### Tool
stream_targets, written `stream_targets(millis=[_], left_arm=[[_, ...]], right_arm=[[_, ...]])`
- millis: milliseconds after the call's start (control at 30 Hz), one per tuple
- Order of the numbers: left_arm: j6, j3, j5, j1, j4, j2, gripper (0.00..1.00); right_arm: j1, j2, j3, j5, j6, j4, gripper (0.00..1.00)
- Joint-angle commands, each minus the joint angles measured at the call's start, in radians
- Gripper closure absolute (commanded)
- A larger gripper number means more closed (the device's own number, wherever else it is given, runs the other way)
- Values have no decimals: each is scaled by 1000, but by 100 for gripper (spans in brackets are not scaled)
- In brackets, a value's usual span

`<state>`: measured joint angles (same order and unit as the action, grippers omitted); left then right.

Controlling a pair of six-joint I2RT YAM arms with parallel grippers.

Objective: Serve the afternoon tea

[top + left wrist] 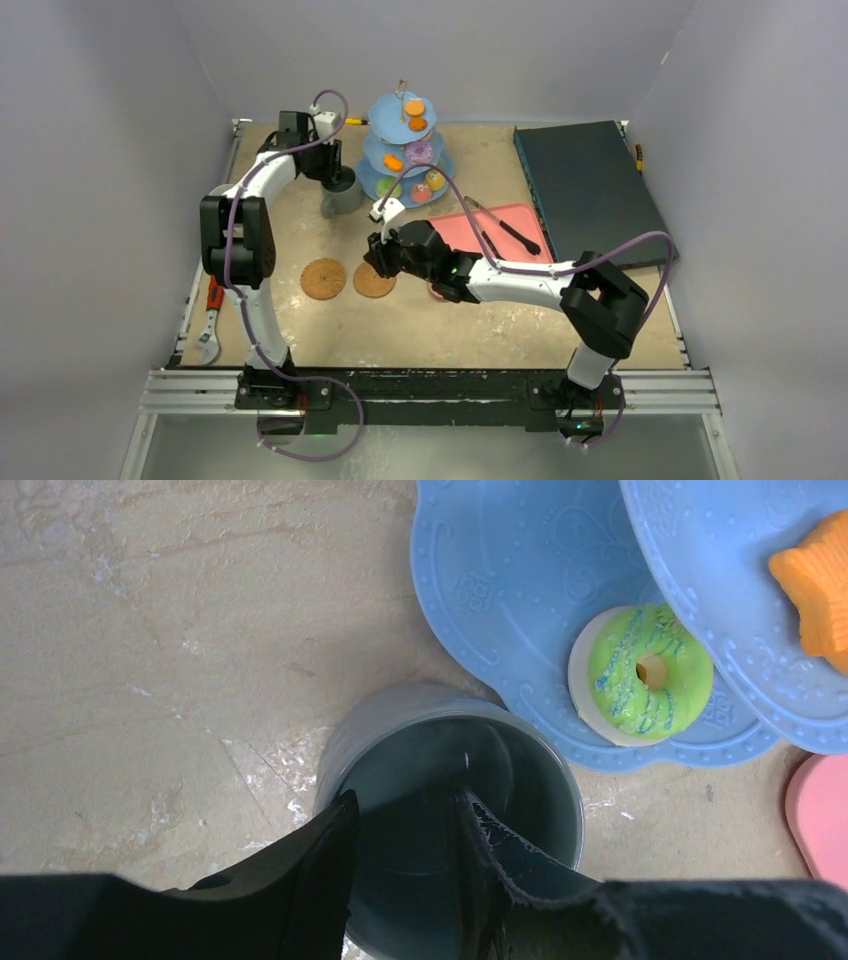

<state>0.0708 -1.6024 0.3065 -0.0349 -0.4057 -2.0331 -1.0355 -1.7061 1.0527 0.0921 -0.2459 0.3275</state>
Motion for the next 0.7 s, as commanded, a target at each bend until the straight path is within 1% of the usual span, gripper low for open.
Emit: stream_targets(millis=[0, 100, 200, 333, 400, 533, 667], left_arm=[[20, -66, -3, 1, 4, -3, 62], [46, -101, 62, 1, -60, 11, 61], [77, -111, 90, 0, -102, 47, 60], [119, -98, 31, 1, -81, 79, 59], [130, -115, -6, 0, -69, 58, 59], [157, -189, -68, 1, -89, -47, 61], [195, -236, -76, 0, -89, -117, 62]], right_arm=[[10, 17, 12, 18, -5, 2, 67], [10, 6, 9, 11, -14, 10, 66], [11, -7, 8, 8, -14, 14, 66], [13, -16, 6, 4, -15, 26, 65], [13, -20, 11, -3, -18, 28, 65], [14, -17, 11, -8, -25, 30, 65], [13, -7, -9, -7, -35, 36, 64]])
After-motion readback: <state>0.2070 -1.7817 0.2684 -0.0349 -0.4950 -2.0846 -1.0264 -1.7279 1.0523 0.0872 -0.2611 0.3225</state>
